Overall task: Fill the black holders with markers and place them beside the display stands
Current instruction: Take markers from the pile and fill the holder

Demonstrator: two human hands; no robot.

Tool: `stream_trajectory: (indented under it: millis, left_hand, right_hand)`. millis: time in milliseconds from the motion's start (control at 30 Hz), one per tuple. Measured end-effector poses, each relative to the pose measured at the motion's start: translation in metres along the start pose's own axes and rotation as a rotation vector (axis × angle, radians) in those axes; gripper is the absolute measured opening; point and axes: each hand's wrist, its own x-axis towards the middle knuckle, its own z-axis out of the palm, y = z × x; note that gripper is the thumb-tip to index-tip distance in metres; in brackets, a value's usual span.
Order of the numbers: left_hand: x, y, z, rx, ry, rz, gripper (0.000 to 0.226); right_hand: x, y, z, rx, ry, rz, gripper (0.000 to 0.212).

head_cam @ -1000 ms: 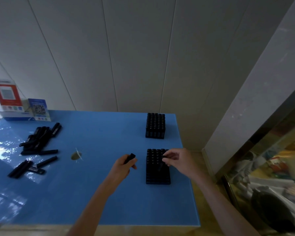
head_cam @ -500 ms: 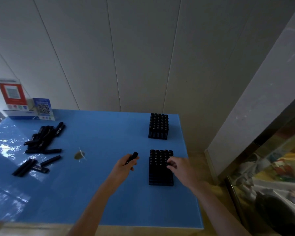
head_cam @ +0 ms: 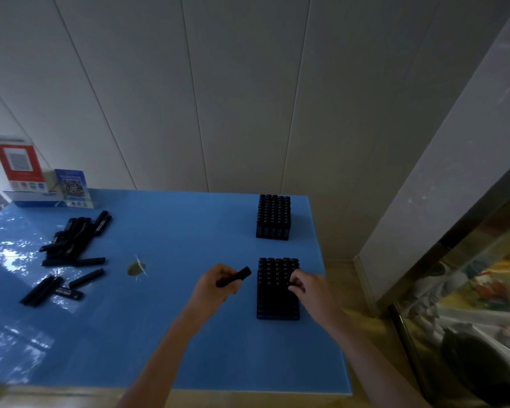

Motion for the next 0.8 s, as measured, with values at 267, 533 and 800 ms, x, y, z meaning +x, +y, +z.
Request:
stream_trajectory:
  millis: [267,533,800]
  left_hand:
    - [-0.003,0.017,0.007,0.114,0.057,0.070,0.009]
    - [0.002,0.023,0.029,0.483,0.031,0.281,0.012]
    - [0.003,0.025,0.039,0.515,-0.044,0.342,0.014]
  right_hand:
    - [0.012,-0.003,-0.010,-0.002,-0.005,-0.028,0.010]
    - [0.019,-0.038,-0.029,0.330,0.070,-0.021,0.016]
    - [0.023,-0.064,-0.037,0.518,-0.080,0.002,0.030]
